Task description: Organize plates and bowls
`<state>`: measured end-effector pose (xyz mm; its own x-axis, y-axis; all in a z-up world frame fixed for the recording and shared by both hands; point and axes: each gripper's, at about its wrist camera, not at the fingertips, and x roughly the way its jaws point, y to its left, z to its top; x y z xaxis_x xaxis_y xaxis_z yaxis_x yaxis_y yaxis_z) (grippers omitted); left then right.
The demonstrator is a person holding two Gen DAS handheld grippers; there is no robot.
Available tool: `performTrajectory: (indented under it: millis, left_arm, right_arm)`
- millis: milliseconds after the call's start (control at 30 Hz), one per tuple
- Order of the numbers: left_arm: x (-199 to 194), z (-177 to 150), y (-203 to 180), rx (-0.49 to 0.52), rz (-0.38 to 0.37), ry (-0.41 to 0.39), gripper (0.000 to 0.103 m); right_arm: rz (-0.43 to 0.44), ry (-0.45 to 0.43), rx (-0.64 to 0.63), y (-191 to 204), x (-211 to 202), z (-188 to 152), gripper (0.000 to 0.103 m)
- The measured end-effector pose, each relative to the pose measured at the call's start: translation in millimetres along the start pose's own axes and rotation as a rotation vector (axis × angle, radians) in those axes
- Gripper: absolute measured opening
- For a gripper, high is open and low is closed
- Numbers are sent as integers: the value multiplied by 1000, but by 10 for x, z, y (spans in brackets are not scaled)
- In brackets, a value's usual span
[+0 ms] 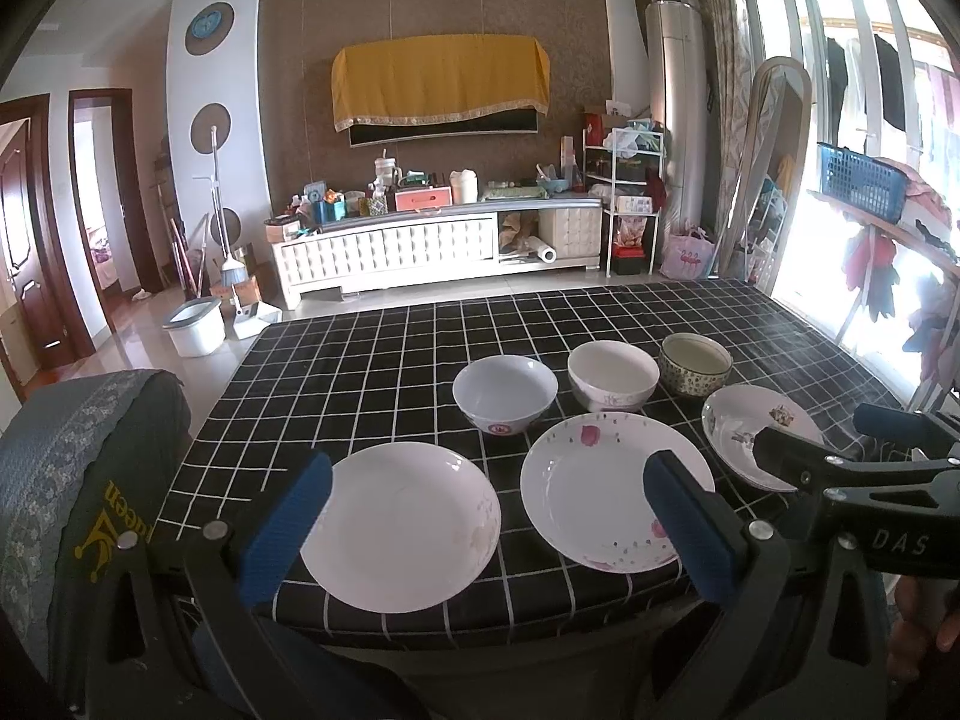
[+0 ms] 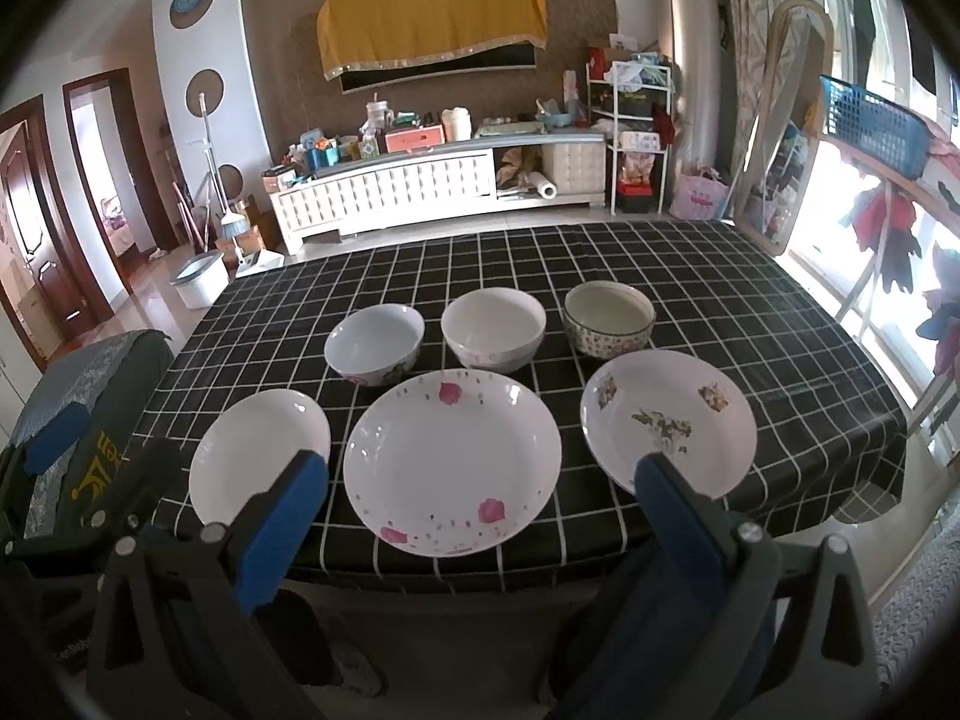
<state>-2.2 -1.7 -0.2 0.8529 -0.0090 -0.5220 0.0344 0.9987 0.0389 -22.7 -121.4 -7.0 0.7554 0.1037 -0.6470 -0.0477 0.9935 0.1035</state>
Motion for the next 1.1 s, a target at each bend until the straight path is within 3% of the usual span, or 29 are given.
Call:
performTrajectory:
  millis: [1100]
  left_arm:
    - [-16,-28,-5,2,3,4,103]
  right_arm:
    - [-5,26,6,2,-15,-32,103]
